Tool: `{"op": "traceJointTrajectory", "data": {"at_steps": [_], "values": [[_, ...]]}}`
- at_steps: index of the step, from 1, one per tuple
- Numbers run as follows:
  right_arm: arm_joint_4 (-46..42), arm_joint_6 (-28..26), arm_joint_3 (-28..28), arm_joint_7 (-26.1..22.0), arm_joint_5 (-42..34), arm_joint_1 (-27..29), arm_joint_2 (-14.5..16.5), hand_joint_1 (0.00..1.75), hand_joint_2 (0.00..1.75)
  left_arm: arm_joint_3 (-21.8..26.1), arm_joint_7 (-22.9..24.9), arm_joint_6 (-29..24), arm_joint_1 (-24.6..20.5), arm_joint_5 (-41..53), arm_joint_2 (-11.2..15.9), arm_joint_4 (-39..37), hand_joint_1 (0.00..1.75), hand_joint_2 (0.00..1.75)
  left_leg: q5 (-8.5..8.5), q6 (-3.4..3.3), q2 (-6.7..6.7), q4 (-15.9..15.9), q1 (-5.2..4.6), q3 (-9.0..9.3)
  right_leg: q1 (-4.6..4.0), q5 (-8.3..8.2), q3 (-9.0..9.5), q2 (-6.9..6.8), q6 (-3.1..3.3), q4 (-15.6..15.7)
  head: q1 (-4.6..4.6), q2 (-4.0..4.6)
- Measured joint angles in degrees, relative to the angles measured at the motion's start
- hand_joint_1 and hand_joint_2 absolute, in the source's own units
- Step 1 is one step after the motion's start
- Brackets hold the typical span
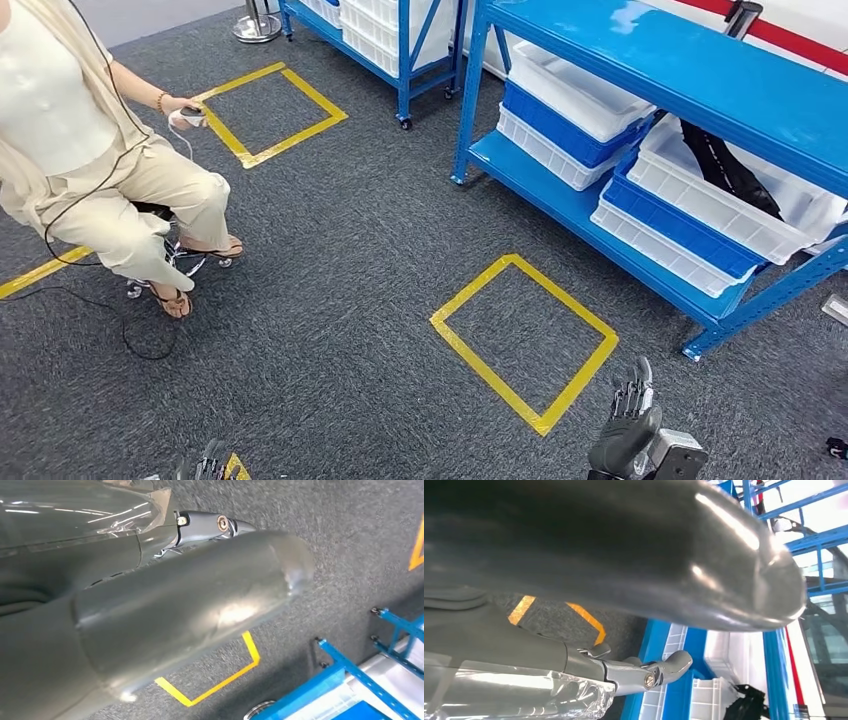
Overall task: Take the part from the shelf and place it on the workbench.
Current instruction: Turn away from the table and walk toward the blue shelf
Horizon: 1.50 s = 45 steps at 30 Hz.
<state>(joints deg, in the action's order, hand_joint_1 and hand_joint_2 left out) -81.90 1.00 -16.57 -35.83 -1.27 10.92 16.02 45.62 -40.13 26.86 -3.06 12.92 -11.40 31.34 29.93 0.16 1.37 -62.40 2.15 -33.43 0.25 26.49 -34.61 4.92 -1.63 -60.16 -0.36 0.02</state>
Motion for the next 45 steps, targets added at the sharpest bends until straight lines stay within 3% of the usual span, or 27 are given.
{"op": "traceJointTrajectory", "data": {"at_steps": [3,4,6,8,9,10,12,13,15,17,19,26,29,32,34,36,38,39,41,42,43,45], "values": [[-0.2,-0.1,-0.3,0.1,0.0,0.3,0.0,0.00,0.00,0.1,0.0,0.0,-0.1,-0.1,0.0,0.0,0.00,0.00,-0.54,-1.48,-0.46,0.4,-0.33,0.03,-0.01,0.34,-0.83,-0.86,-0.77,-0.8,-0.17,0.00],[-0.3,-0.4,-0.3,0.1,0.1,0.3,0.0,0.00,0.00,0.1,0.0,0.0,-0.1,-0.1,0.0,0.1,0.00,0.00,-0.69,-1.97,-0.68,0.6,-0.28,0.11,0.03,1.18,-1.79,-1.79,-0.83,-2.6,-0.35,0.00],[-0.4,-0.9,-0.3,0.2,0.5,0.3,0.0,0.00,0.00,0.2,0.0,0.0,-0.1,-0.2,0.1,0.1,0.00,0.00,-0.72,-2.54,-1.18,0.7,-0.34,0.18,0.21,3.87,-5.12,-3.54,-0.76,-9.0,-0.76,0.00],[-0.3,-1.3,-0.4,0.3,0.6,0.4,0.0,0.00,0.00,0.2,0.0,0.0,0.0,-0.2,0.1,0.2,0.00,0.00,-0.66,-2.67,-1.69,0.7,-0.48,0.15,0.45,5.70,-8.15,-3.94,-1.00,-14.9,-0.95,0.00],[-0.3,-1.4,-0.4,0.3,0.6,0.5,0.0,0.00,0.00,0.2,0.0,0.0,0.0,-0.2,0.1,0.2,0.00,0.00,-0.63,-2.66,-1.88,0.7,-0.51,0.15,0.59,5.53,-8.38,-4.00,-1.33,-15.4,-0.96,0.00],[-0.3,-1.5,-0.4,0.4,0.6,0.6,0.0,0.00,0.00,0.2,0.0,0.0,0.0,-0.2,0.1,0.2,0.00,0.00,-0.60,-2.62,-2.02,0.7,-0.52,0.19,0.76,4.56,-7.46,-4.10,-1.76,-13.6,-0.96,0.00],[-0.4,-1.8,-0.5,0.5,0.7,0.6,0.0,0.00,0.00,0.2,0.0,0.0,0.0,-0.2,0.1,0.2,0.00,0.00,-0.45,-2.36,-2.19,0.7,-0.49,0.37,1.15,1.83,-3.61,-4.72,-2.44,-6.1,-0.98,0.00],[-0.4,-1.9,-0.5,0.6,0.7,0.6,0.0,0.00,0.00,0.2,0.0,-0.1,0.0,-0.2,0.1,0.2,0.00,0.00,-0.32,-2.10,-2.22,0.7,-0.56,0.46,1.04,0.84,-1.89,-5.00,-2.41,-2.9,-1.00,0.00],[-0.5,-2.0,-0.5,0.7,0.8,0.6,0.0,0.00,0.00,0.1,0.0,-0.3,0.0,-0.2,0.1,0.2,0.00,0.00,-0.10,-1.69,-2.26,0.9,-0.71,0.61,0.73,0.12,-0.54,-5.19,-1.73,-0.2,-0.98,0.00],[-0.6,-2.0,-0.6,0.7,0.9,0.7,0.1,0.00,0.00,0.1,0.0,-0.5,0.1,-0.2,0.1,0.2,0.00,0.00,-0.16,-2.19,-2.24,1.1,-0.64,0.74,0.67,-0.20,-0.32,-4.93,-1.29,0.2,-0.91,0.00],[-0.6,-2.1,-0.7,0.7,1.0,0.8,0.1,0.00,0.00,0.0,0.0,-0.5,0.1,-0.2,0.0,0.1,0.00,0.00,-0.32,-2.53,-2.23,1.5,-0.44,1.02,0.61,-0.27,-0.17,-4.84,-1.23,0.3,-0.89,0.00],[-0.6,-2.8,-1.0,0.7,1.2,1.3,0.1,0.00,0.00,-0.8,0.0,-0.5,0.0,-0.2,0.2,-0.1,0.00,0.00,-0.54,-1.25,-2.26,2.5,-0.33,1.85,0.54,-0.11,0.11,-4.77,-0.52,0.3,-0.90,0.00],[-0.6,-3.2,-1.3,0.7,1.2,1.7,0.2,0.00,0.00,-1.3,0.0,-0.5,0.0,-0.2,0.5,-0.3,0.00,0.00,-0.43,-1.63,-2.25,2.4,-0.47,1.83,0.95,-0.25,0.19,-4.75,-0.47,0.5,-0.87,0.00],[-0.6,-3.6,-1.5,0.6,1.2,1.9,0.5,0.00,0.00,-1.9,0.0,-0.6,-0.1,-0.5,0.6,-0.4,0.00,0.00,-1.24,-2.12,-2.32,4.3,-0.42,2.83,0.62,-0.40,0.30,-4.85,-0.70,0.9,-0.92,0.00],[-0.7,-4.0,-1.6,0.5,1.3,1.9,0.5,0.00,0.00,-2.6,0.0,-0.7,-0.3,-0.8,0.6,-0.5,0.00,0.00,-2.29,-2.24,-2.48,6.4,-0.01,4.13,0.50,0.71,-0.95,-4.95,-0.74,-1.7,-1.20,0.00],[-0.7,-4.3,-1.7,0.5,1.3,2.0,0.5,0.00,0.00,-3.0,0.0,-0.9,-0.4,-1.0,0.6,-0.6,0.00,0.00,-2.44,-2.17,-2.69,6.9,0.19,4.60,1.07,2.91,-3.94,-4.93,-0.89,-7.6,-1.66,0.00],[-0.7,-4.4,-1.8,0.5,1.2,2.2,0.4,0.00,0.00,-3.6,0.0,-1.0,-0.4,-1.0,0.7,-0.8,0.00,0.00,-2.14,-1.78,-2.79,6.9,0.33,4.84,1.88,3.49,-6.07,-4.93,-1.76,-11.1,-1.96,0.00],[-0.7,-4.5,-1.9,0.5,1.2,2.3,0.4,0.00,0.00,-3.9,0.0,-1.1,-0.4,-1.1,0.7,-0.9,0.00,0.00,-1.90,-1.40,-2.79,6.9,0.52,5.07,2.37,2.58,-5.69,-4.96,-2.53,-10.1,-2.02,0.00],[-0.7,-4.5,-1.9,0.5,1.2,2.3,0.4,0.00,0.00,-4.2,0.0,-1.1,-0.5,-1.1,0.8,-1.0,0.00,0.00,-1.15,-0.22,-2.80,6.7,1.13,5.81,3.40,-0.31,-2.42,-5.08,-4.41,-3.6,-2.20,0.00],[-0.6,-4.6,-1.9,0.5,1.2,2.3,0.4,0.00,0.00,-4.3,0.0,-1.2,-0.6,-1.2,0.9,-1.1,0.00,0.00,-0.68,0.52,-2.82,6.5,1.32,6.06,3.43,-1.09,-0.78,-5.04,-4.92,-0.7,-2.43,0.00],[-0.6,-4.8,-2.0,0.5,1.3,2.2,0.5,0.00,0.00,-4.4,0.0,-1.3,-0.7,-1.2,1.1,-1.1,0.00,0.00,-0.29,1.18,-2.79,6.4,1.43,6.20,3.33,-1.27,0.26,-4.96,-4.67,1.0,-2.62,0.00],[-0.5,-5.0,-2.1,0.5,1.2,2.2,0.5,0.00,0.00,-4.9,0.0,-1.6,-0.9,-1.2,1.3,-1.2,0.00,0.00,0.11,2.04,-2.70,6.4,1.56,6.38,2.60,-0.50,0.57,-4.69,-2.92,1.2,-2.82,0.00]]}}
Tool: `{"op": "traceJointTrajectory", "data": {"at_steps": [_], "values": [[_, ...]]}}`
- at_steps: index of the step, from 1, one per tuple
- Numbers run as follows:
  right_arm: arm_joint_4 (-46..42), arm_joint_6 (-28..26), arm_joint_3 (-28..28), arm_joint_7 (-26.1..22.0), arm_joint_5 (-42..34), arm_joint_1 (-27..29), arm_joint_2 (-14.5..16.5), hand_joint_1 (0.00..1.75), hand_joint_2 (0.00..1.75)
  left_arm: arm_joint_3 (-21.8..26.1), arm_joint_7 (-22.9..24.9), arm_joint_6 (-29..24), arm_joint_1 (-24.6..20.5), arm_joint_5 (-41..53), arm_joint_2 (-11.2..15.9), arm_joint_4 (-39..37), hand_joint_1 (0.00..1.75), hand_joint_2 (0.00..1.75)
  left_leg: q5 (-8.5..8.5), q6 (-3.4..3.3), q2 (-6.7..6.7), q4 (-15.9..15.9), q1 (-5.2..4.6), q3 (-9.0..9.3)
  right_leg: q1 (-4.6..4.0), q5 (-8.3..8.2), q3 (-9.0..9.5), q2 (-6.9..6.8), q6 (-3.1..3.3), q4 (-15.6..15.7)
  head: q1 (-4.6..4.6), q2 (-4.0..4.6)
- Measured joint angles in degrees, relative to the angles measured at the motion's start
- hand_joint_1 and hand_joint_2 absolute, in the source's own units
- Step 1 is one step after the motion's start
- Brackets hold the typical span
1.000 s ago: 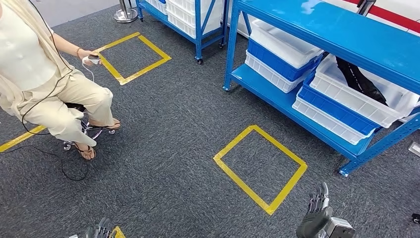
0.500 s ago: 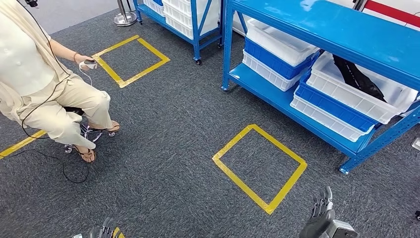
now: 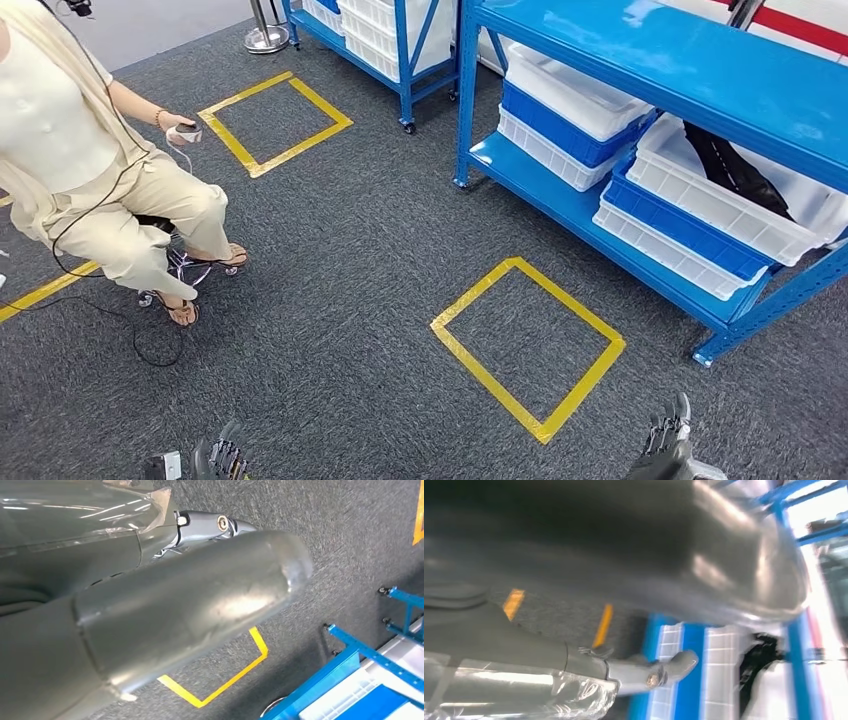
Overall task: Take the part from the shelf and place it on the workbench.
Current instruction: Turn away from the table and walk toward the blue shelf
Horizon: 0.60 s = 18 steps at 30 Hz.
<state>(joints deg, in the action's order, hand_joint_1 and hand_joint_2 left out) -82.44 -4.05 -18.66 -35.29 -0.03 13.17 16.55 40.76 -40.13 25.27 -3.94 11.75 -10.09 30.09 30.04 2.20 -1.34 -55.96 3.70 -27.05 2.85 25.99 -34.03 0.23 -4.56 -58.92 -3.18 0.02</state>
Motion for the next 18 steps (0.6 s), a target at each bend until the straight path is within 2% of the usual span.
{"op": "traceJointTrajectory", "data": {"at_steps": [1,2,3,4,5,7,8,9,10,11,12,13,14,15,18], "values": [[0.0,-0.1,-0.1,0.0,0.0,0.0,0.0,0.00,0.00,-0.4,0.0,-0.2,0.0,0.0,0.0,-0.1,0.00,0.00,0.12,0.24,0.03,0.2,0.24,0.17,-0.21,0.29,0.05,0.14,1.03,-0.2,0.12,0.00],[-0.1,-0.2,-0.1,0.0,0.0,0.1,0.0,0.00,0.00,-0.7,0.0,-0.3,-0.1,0.0,-0.1,-0.3,0.00,0.00,0.44,0.30,0.04,0.0,0.51,0.28,-0.39,0.54,0.23,0.27,1.71,-0.1,0.30,0.00],[-0.2,-0.3,-0.2,0.0,0.0,0.1,0.0,0.00,0.00,-1.0,0.0,-0.5,-0.2,0.0,-0.1,-0.4,0.00,0.00,1.13,0.15,0.10,-1.2,0.61,-0.13,-0.63,0.80,0.54,0.39,2.28,-0.1,0.48,0.00],[-0.3,-0.4,-0.3,-0.1,0.0,0.1,0.1,0.00,0.00,-1.4,0.0,-0.6,-0.3,0.0,-0.1,-0.6,0.00,0.00,2.30,-0.19,0.19,-3.7,0.56,-1.38,-0.87,1.07,0.94,0.49,2.88,-0.1,0.63,0.00],[-0.3,-0.5,-0.3,-0.1,0.0,0.1,0.1,0.00,0.00,-1.6,0.0,-0.7,-0.3,0.0,-0.1,-0.7,0.00,0.00,3.79,-0.75,0.37,-7.8,0.26,-3.54,-1.15,1.36,1.27,0.50,3.39,-0.1,0.80,0.00],[-0.4,-0.6,-0.4,-0.1,0.0,0.1,0.1,0.00,0.00,-2.0,0.0,-0.9,-0.3,0.0,-0.1,-1.0,0.00,0.00,6.26,-2.00,0.75,-16.9,-0.77,-9.39,-2.11,2.01,1.93,0.59,4.37,-0.1,0.87,0.00],[-0.4,-0.6,-0.4,-0.1,0.0,0.2,0.1,0.00,0.00,-2.1,0.0,-0.9,-0.2,0.0,-0.1,-1.1,0.00,0.00,6.22,-2.70,0.93,-19.6,-1.35,-11.78,-2.62,2.35,2.36,0.72,4.84,-0.1,0.88,0.00],[-0.4,-0.6,-0.5,-0.1,0.0,0.2,0.1,0.00,0.00,-2.2,0.0,-0.9,-0.1,0.0,-0.1,-1.2,0.00,0.00,4.87,-3.52,1.10,-20.1,-1.96,-13.12,-3.09,2.74,2.91,0.90,5.20,-0.1,0.85,0.00],[-0.4,-0.6,-0.5,-0.1,0.0,0.3,0.1,0.00,0.00,-2.2,0.0,-0.9,-0.1,0.0,-0.1,-1.3,0.00,0.00,2.45,-4.40,1.27,-18.3,-2.60,-13.31,-3.46,3.18,3.58,1.09,5.48,-0.1,0.85,0.00],[-0.4,-0.6,-0.6,-0.1,0.0,0.3,0.1,0.00,0.00,-2.3,0.0,-0.9,-0.1,0.0,0.0,-1.3,0.00,0.00,-0.59,-5.34,1.46,-14.8,-3.29,-12.56,-3.73,3.67,4.20,1.26,5.64,0.0,0.85,0.00],[-0.4,-0.6,-0.6,-0.1,0.0,0.3,0.2,0.00,0.00,-2.3,0.0,-0.9,-0.1,0.0,0.0,-1.3,0.00,0.00,-2.84,-6.18,1.62,-11.1,-3.93,-11.45,-4.06,4.23,4.70,1.39,5.65,0.0,0.80,0.00],[-0.4,-0.6,-0.6,-0.1,0.0,0.2,0.2,0.00,0.00,-2.3,0.0,-1.0,-0.2,0.0,0.1,-1.3,0.00,0.00,-4.04,-6.64,1.70,-8.1,-4.40,-10.33,-4.27,4.71,5.01,1.53,5.59,0.0,0.78,0.00],[-0.4,-0.7,-0.6,-0.1,0.0,0.2,0.2,0.00,0.00,-2.4,0.0,-1.0,-0.2,0.0,0.2,-1.3,0.00,0.00,-4.38,-6.84,1.75,-6.1,-4.74,-9.54,-4.38,5.06,5.15,1.63,5.48,0.2,0.72,0.00],[-0.4,-0.7,-0.6,-0.2,0.0,0.2,0.3,0.00,0.00,-2.4,0.0,-1.0,-0.3,0.0,0.2,-1.4,0.00,0.00,-3.94,-6.86,1.77,-5.2,-4.91,-9.11,-4.57,5.12,5.48,1.69,5.26,0.1,0.69,0.00],[-0.5,-0.9,-0.7,-0.2,0.0,0.3,0.3,0.00,0.00,-2.8,0.0,-1.0,-0.3,0.0,0.2,-1.5,0.00,0.00,-3.74,-6.87,1.80,-3.5,-4.66,-7.40,-4.56,5.31,6.03,1.33,4.49,-1.2,0.81,0.00]]}}
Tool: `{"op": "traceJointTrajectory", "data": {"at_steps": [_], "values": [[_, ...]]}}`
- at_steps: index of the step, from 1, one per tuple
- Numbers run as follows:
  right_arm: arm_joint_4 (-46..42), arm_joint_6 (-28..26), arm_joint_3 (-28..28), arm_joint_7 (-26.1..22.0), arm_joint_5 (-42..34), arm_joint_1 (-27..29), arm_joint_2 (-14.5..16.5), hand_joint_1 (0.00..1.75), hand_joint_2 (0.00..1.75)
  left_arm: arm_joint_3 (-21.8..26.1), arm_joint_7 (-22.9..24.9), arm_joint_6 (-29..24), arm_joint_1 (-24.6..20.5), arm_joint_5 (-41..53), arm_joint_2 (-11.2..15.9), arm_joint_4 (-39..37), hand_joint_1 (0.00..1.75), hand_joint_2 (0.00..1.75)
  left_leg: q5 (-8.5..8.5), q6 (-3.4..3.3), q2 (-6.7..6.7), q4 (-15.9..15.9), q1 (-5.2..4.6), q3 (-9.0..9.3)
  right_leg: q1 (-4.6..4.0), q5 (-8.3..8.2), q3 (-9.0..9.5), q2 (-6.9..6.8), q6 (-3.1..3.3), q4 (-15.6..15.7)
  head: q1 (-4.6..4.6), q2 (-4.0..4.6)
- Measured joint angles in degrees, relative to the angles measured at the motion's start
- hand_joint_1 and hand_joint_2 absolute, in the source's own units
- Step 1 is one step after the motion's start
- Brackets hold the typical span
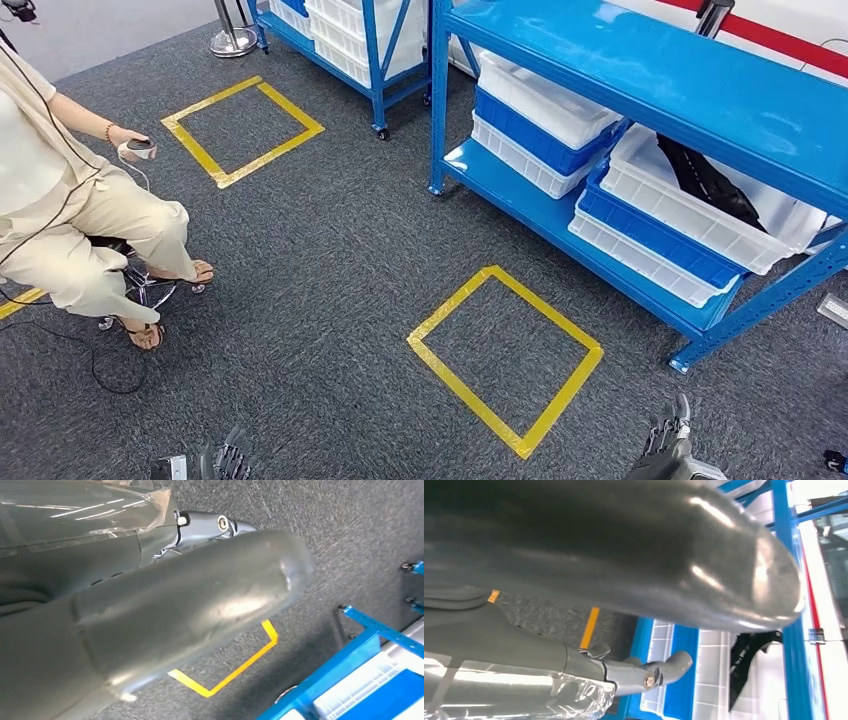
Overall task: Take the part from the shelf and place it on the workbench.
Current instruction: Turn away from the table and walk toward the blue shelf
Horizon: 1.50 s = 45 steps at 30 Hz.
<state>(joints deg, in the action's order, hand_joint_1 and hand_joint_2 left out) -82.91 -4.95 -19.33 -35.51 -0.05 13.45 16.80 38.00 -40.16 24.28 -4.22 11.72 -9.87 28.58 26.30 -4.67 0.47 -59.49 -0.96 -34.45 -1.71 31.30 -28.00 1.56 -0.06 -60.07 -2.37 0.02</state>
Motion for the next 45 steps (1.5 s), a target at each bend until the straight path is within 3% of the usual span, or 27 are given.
{"op": "traceJointTrajectory", "data": {"at_steps": [2,5,7,8,10,11,12,14,17,20,21,23,24,25,26,28,29,30,33,35,37,38,39,40,42,44,45], "values": [[0.0,-0.1,0.0,-0.1,0.0,-0.1,-0.1,0.00,0.00,-0.3,0.0,0.0,-0.1,0.0,0.0,-0.1,0.00,0.00,0.32,-0.14,-0.11,0.5,0.33,1.18,0.40,1.52,-2.69,-0.48,-0.60,-4.6,-0.03,0.00],[0.0,-0.1,-0.1,-0.1,0.0,0.1,-0.2,0.00,0.00,-0.5,0.0,-0.2,-0.1,-0.1,0.0,-0.3,0.00,0.00,1.31,0.00,-0.16,0.5,0.63,1.97,1.37,4.24,-9.68,-0.65,-1.26,-13.7,-0.02,0.00],[0.0,-0.1,-0.1,-0.1,0.0,0.3,-0.2,0.00,0.00,-0.5,0.0,-0.3,0.1,-0.3,0.0,-0.3,0.00,0.00,2.00,0.37,-0.15,0.5,0.91,2.70,1.94,3.54,-11.44,-0.76,-1.94,-13.8,-0.03,0.00],[0.0,-0.1,-0.2,-0.1,0.0,0.3,-0.2,0.00,0.00,-0.5,0.0,-0.4,0.1,-0.4,0.0,-0.4,0.00,0.00,2.42,0.62,-0.15,0.5,1.11,3.28,2.25,1.89,-11.04,-0.87,-2.56,-11.4,-0.03,0.00],[0.0,-0.1,-0.2,-0.1,0.0,0.3,-0.2,0.00,0.00,-0.6,0.0,-0.5,0.1,-0.8,0.0,-0.4,0.00,0.00,3.53,1.31,-0.18,0.4,1.47,4.69,2.77,-2.90,-9.21,-1.43,-4.02,-4.1,-0.14,0.00],[0.0,-0.1,-0.2,-0.1,0.0,0.2,-0.2,0.00,0.00,-0.6,0.0,-0.6,0.1,-1.0,0.0,-0.4,0.00,0.00,4.05,1.72,-0.22,0.5,1.55,5.18,2.79,-4.20,-8.42,-1.88,-4.03,-1.4,-0.24,0.00],[0.1,-0.1,-0.2,-0.1,0.0,0.2,-0.2,0.00,0.00,-0.7,0.0,-0.7,0.1,-1.1,0.0,-0.5,0.00,0.00,4.52,2.19,-0.28,0.6,1.56,5.53,2.54,-5.04,-7.86,-2.21,-3.66,0.2,-0.30,0.00],[0.1,-0.1,-0.2,-0.1,0.0,0.2,-0.3,0.00,0.00,-0.8,0.0,-0.9,0.1,-1.4,0.0,-0.6,0.00,0.00,4.82,2.98,-0.46,0.5,1.55,6.05,2.31,-4.95,-7.34,-2.34,-2.00,0.9,-0.32,0.00],[0.1,-0.1,-0.2,-0.1,0.0,0.2,-0.3,0.00,0.00,-1.0,0.0,-0.9,0.1,-1.9,0.1,-0.6,0.00,0.00,5.64,3.66,-0.58,-2.7,1.97,5.49,2.94,-4.85,-5.15,-1.86,-0.26,1.6,-0.06,0.00],[0.2,-0.1,-0.2,-0.1,0.0,0.1,-0.2,0.00,0.00,-1.2,0.0,-0.9,0.2,-2.0,0.1,-0.7,0.00,0.00,8.63,4.15,-0.34,-10.8,2.22,0.40,2.71,-4.00,-3.87,-1.74,1.06,1.8,0.16,0.00],[0.2,-0.1,-0.2,-0.1,0.0,0.1,-0.2,0.00,0.00,-1.3,0.0,-0.9,0.3,-2.1,0.1,-0.7,0.00,0.00,9.80,4.34,-0.30,-12.9,2.32,-1.45,2.62,-3.73,-3.58,-1.64,1.24,1.8,0.17,0.00],[0.2,-0.1,-0.1,-0.1,0.0,0.1,-0.2,0.00,0.00,-1.4,0.0,-1.0,0.4,-2.1,0.1,-0.9,0.00,0.00,10.95,4.73,-0.30,-14.0,2.68,-3.97,2.55,-2.98,-2.77,-1.30,1.23,1.8,0.19,0.00],[0.3,-0.1,-0.1,-0.1,0.0,0.1,-0.2,0.00,0.00,-1.4,0.0,-1.0,0.5,-2.2,0.2,-0.9,0.00,0.00,10.41,4.91,-0.32,-12.9,2.96,-4.51,2.54,-2.50,-2.18,-1.11,1.09,1.8,0.23,0.00],[0.3,-0.1,-0.1,-0.1,0.0,0.2,-0.2,0.00,0.00,-1.4,0.0,-1.0,0.5,-2.2,0.2,-1.0,0.00,0.00,8.61,5.08,-0.34,-10.6,3.24,-4.41,2.54,-1.96,-1.49,-0.97,0.89,1.8,0.25,0.00],[0.4,-0.1,-0.1,-0.1,0.0,0.2,-0.2,0.00,0.00,-1.4,0.0,-1.0,0.6,-2.3,0.2,-1.1,0.00,0.00,5.61,5.16,-0.36,-7.5,3.50,-3.96,2.55,-1.37,-0.98,-0.89,0.65,1.8,0.29,0.00],[0.5,-0.1,0.0,-0.1,0.0,0.3,-0.2,0.00,0.00,-1.4,0.0,-1.0,0.7,-2.5,0.2,-1.2,0.00,0.00,1.21,5.06,-0.47,-2.9,3.48,-3.29,2.32,-0.20,-0.02,-0.73,-0.12,1.6,0.40,0.00],[0.5,-0.2,0.1,-0.1,0.0,0.3,-0.2,0.00,0.00,-1.4,0.0,-1.0,0.8,-2.5,0.2,-1.3,0.00,0.00,-0.07,4.78,-0.45,-1.9,3.25,-3.03,2.25,0.19,0.30,-0.66,-0.62,1.6,0.44,0.00],[0.5,-0.2,0.2,-0.1,0.0,0.3,-0.2,0.00,0.00,-1.5,0.0,-1.0,0.8,-2.6,0.2,-1.3,0.00,0.00,-0.12,4.41,-0.46,-1.7,2.92,-2.89,2.12,0.31,0.76,-0.60,-1.18,1.3,0.49,0.00],[0.6,-0.2,0.5,-0.1,0.0,0.3,-0.3,0.00,0.00,-1.8,0.0,-1.0,0.5,-2.6,0.3,-1.3,0.00,0.00,-0.62,3.06,-0.17,-0.6,2.51,-1.20,2.18,0.19,-0.12,-0.75,-2.14,-1.6,0.72,0.00],[0.6,-0.2,0.6,-0.1,0.0,0.2,-0.4,0.00,0.00,-2.0,0.0,-1.0,0.4,-2.7,0.5,-1.3,0.00,0.00,-0.25,2.39,-0.13,0.0,2.52,-0.13,2.40,1.54,-3.96,-0.92,-1.91,-7.5,0.75,0.00],[0.8,-0.3,0.7,-0.1,-0.1,0.3,-0.5,0.00,0.00,-2.2,0.0,-1.0,0.3,-2.7,0.6,-1.4,0.00,0.00,0.41,2.05,-0.02,0.1,2.47,0.50,2.38,4.11,-8.89,-0.96,-1.39,-13.8,0.71,0.00],[0.9,-0.3,0.7,-0.1,-0.1,0.3,-0.7,0.00,0.00,-2.3,0.0,-1.0,0.3,-2.7,0.6,-1.5,0.00,0.00,0.80,2.02,0.06,0.1,2.44,0.87,2.37,4.87,-10.65,-0.97,-1.32,-15.2,0.71,0.00],[1.0,-0.4,0.7,-0.1,-0.1,0.3,-0.7,0.00,0.00,-2.4,0.0,-1.1,0.3,-2.7,0.6,-1.6,0.00,0.00,1.22,2.06,0.14,0.1,2.42,1.32,2.36,4.68,-11.51,-0.97,-1.59,-14.9,0.69,0.00],[1.0,-0.4,0.7,-0.1,-0.1,0.3,-0.8,0.00,0.00,-2.5,0.0,-1.1,0.3,-2.7,0.6,-1.7,0.00,0.00,1.66,2.17,0.20,0.0,2.43,1.87,2.39,3.34,-11.37,-0.98,-2.15,-12.7,0.69,0.00],[1.1,-0.4,0.7,-0.1,-0.1,0.3,-0.8,0.00,0.00,-2.7,0.0,-1.3,0.2,-2.7,0.6,-1.7,0.00,0.00,2.63,2.60,0.28,0.0,2.43,2.97,2.43,-1.41,-9.39,-1.16,-3.44,-5.3,0.66,0.00],[1.2,-0.5,0.8,0.0,-0.1,0.3,-0.9,0.00,0.00,-3.0,0.0,-1.5,0.1,-2.7,0.6,-1.7,0.00,0.00,3.66,3.26,0.26,0.1,2.26,3.84,2.21,-3.75,-7.80,-1.62,-3.00,-0.5,0.69,0.00],[1.2,-0.5,0.8,0.0,-0.2,0.3,-0.9,0.00,0.00,-3.2,0.0,-1.5,0.1,-2.8,0.6,-1.8,0.00,0.00,3.88,3.66,0.21,0.0,2.14,4.16,2.17,-4.01,-7.58,-1.76,-2.21,0.3,0.75,0.00]]}}
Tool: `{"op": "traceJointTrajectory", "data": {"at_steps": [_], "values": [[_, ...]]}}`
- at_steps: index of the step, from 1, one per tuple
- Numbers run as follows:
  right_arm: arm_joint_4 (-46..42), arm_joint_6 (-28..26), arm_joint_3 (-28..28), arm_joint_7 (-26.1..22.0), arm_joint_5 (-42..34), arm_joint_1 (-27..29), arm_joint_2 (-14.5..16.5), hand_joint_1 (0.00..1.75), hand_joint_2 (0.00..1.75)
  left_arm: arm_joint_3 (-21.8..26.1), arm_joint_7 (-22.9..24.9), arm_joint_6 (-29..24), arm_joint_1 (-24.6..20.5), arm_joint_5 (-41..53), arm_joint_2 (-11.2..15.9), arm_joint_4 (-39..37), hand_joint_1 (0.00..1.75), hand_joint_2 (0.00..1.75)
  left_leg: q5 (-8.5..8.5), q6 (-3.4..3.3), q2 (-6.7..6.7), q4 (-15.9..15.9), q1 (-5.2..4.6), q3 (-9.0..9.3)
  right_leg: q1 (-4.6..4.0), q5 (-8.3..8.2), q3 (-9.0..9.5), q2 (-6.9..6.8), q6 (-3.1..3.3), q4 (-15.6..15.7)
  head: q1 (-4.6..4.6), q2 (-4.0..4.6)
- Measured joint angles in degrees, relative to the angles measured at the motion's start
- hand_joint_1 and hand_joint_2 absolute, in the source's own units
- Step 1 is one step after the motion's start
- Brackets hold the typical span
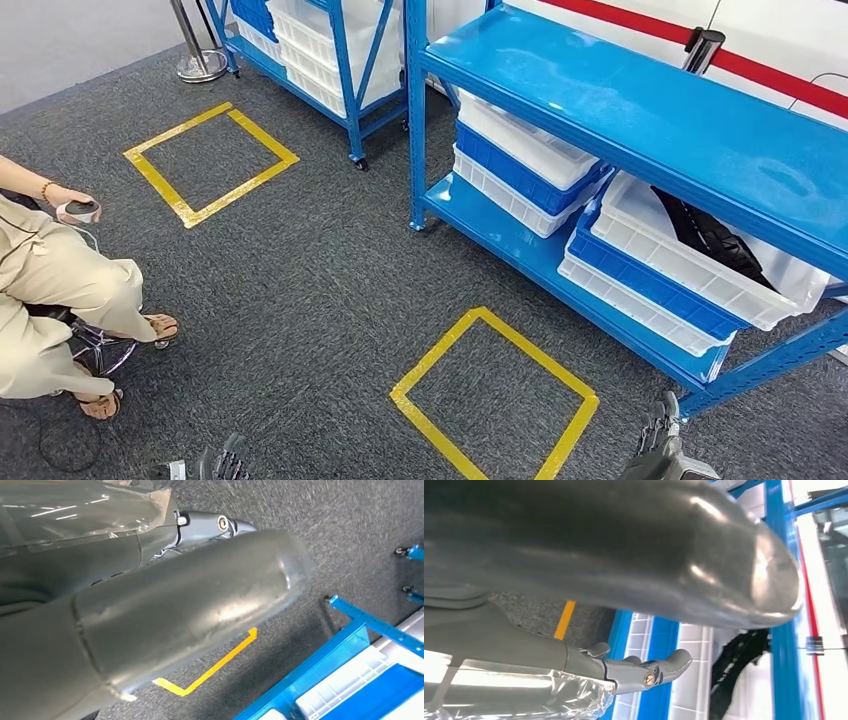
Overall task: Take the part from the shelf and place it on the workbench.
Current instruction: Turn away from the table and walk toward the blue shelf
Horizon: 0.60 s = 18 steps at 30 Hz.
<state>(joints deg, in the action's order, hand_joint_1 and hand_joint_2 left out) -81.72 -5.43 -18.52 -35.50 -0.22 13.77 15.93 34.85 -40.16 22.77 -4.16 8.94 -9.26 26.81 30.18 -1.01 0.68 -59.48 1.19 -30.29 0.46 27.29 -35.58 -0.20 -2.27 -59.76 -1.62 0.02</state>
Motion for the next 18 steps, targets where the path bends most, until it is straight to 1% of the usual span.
{"op": "traceJointTrajectory", "data": {"at_steps": [1,3,4,5,6,7,8,9,10,11,12,13,14,15,16,18], "values": [[0.0,0.0,0.0,0.0,0.0,0.0,0.0,0.00,0.00,-0.1,0.0,0.0,0.0,0.0,0.0,0.0,0.00,0.00,0.10,0.33,-0.07,-0.1,-0.03,0.43,-0.04,0.23,0.32,0.00,0.90,0.1,0.03,0.00],[0.1,-0.1,0.1,0.1,-0.1,0.0,0.0,0.00,0.00,-0.2,0.0,-0.1,-0.1,-0.1,0.0,-0.2,0.00,0.00,0.43,0.83,-0.29,-1.0,0.15,0.87,0.33,-0.16,1.57,0.23,2.07,0.6,0.18,0.00],[0.1,-0.1,0.2,0.1,-0.1,0.0,0.0,0.00,0.00,-0.2,0.0,-0.1,-0.2,-0.2,0.1,-0.2,0.00,0.00,1.10,0.92,-0.38,-2.1,0.25,0.53,0.40,0.00,2.34,0.28,2.50,0.7,0.26,0.00],[0.1,-0.1,0.2,0.1,-0.1,0.0,0.0,0.00,0.00,-0.2,0.0,-0.1,-0.3,-0.2,0.1,-0.2,0.00,0.00,2.23,1.02,-0.44,-4.4,0.32,-0.64,0.42,0.22,3.01,0.30,2.92,0.8,0.34,0.00],[0.1,-0.1,0.3,0.1,0.0,-0.1,0.0,0.00,0.00,-0.2,0.0,-0.1,-0.3,-0.3,0.1,-0.3,0.00,0.00,3.61,1.07,-0.49,-7.5,0.32,-2.49,0.25,0.52,3.36,0.30,3.29,0.8,0.36,0.00],[0.1,-0.1,0.4,0.1,0.0,-0.1,0.0,0.00,0.00,-0.3,0.0,-0.1,-0.3,-0.4,0.1,-0.3,0.00,0.00,5.05,1.12,-0.49,-10.8,0.32,-4.88,0.07,0.85,3.67,0.31,3.57,0.8,0.40,0.00],[0.1,-0.1,0.4,0.1,0.0,-0.2,0.0,0.00,0.00,-0.3,0.0,-0.1,-0.3,-0.4,0.1,-0.3,0.00,0.00,6.06,1.15,-0.48,-13.6,0.32,-7.18,-0.13,1.24,4.01,0.38,3.76,0.8,0.38,0.00],[0.1,-0.1,0.5,0.2,0.0,-0.2,0.0,0.00,0.00,-0.3,0.0,-0.1,-0.2,-0.5,0.1,-0.3,0.00,0.00,6.21,1.09,-0.49,-14.7,0.32,-8.77,-0.28,1.67,4.45,0.48,3.83,0.8,0.39,0.00],[0.1,-0.1,0.5,0.2,0.0,-0.2,0.0,0.00,0.00,-0.3,0.0,-0.1,0.0,-0.6,0.1,-0.3,0.00,0.00,5.15,0.96,-0.49,-14.0,0.30,-9.45,-0.40,2.18,5.08,0.60,3.79,0.8,0.41,0.00],[0.1,-0.2,0.5,0.3,0.1,-0.2,0.0,0.00,0.00,-0.3,0.0,-0.1,0.0,-0.8,0.1,-0.3,0.00,0.00,2.93,0.70,-0.49,-11.5,0.23,-9.21,-0.48,2.76,5.86,0.70,3.73,0.8,0.40,0.00],[0.1,-0.2,0.6,0.3,0.1,-0.3,0.0,0.00,0.00,-0.3,0.0,-0.1,0.1,-1.0,0.1,-0.3,0.00,0.00,-0.14,0.30,-0.52,-7.9,0.09,-8.45,-0.50,3.36,6.44,0.75,3.62,0.8,0.43,0.00],[0.2,-0.2,0.8,0.4,0.1,-0.4,0.0,0.00,0.00,-0.3,0.0,-0.1,0.1,-1.1,0.2,-0.3,0.00,0.00,-2.01,-0.06,-0.54,-5.2,-0.21,-7.84,-0.60,3.92,7.16,0.81,3.41,0.8,0.35,0.00],[0.2,-0.2,0.9,0.4,0.2,-0.6,0.0,0.00,0.00,-0.3,0.0,-0.2,0.2,-1.3,0.2,-0.3,0.00,0.00,-2.91,-0.46,-0.46,-3.2,-0.61,-7.36,-0.61,4.42,7.47,0.85,3.09,0.9,0.36,0.00],[0.3,-0.3,1.0,0.5,0.2,-0.7,0.0,0.00,0.00,-0.4,0.0,-0.2,0.2,-1.4,0.3,-0.3,0.00,0.00,-3.12,-0.91,-0.35,-2.2,-0.97,-7.15,-0.64,4.69,7.81,0.88,2.71,1.0,0.35,0.00],[0.4,-0.3,1.2,0.5,0.4,-0.9,0.0,0.00,0.00,-0.4,0.0,-0.2,0.3,-1.5,0.3,-0.3,0.00,0.00,-2.62,-1.31,-0.21,-2.0,-1.27,-6.99,-0.77,4.73,8.37,0.94,2.27,0.9,0.33,0.00],[0.6,-0.6,1.6,0.4,0.6,-1.2,-0.2,0.00,0.00,-0.4,0.0,-0.3,0.5,-1.7,0.3,-0.3,0.00,0.00,-3.49,-2.22,-0.05,-0.8,-1.23,-5.66,-0.87,5.10,9.14,0.91,1.61,0.5,0.42,0.00]]}}
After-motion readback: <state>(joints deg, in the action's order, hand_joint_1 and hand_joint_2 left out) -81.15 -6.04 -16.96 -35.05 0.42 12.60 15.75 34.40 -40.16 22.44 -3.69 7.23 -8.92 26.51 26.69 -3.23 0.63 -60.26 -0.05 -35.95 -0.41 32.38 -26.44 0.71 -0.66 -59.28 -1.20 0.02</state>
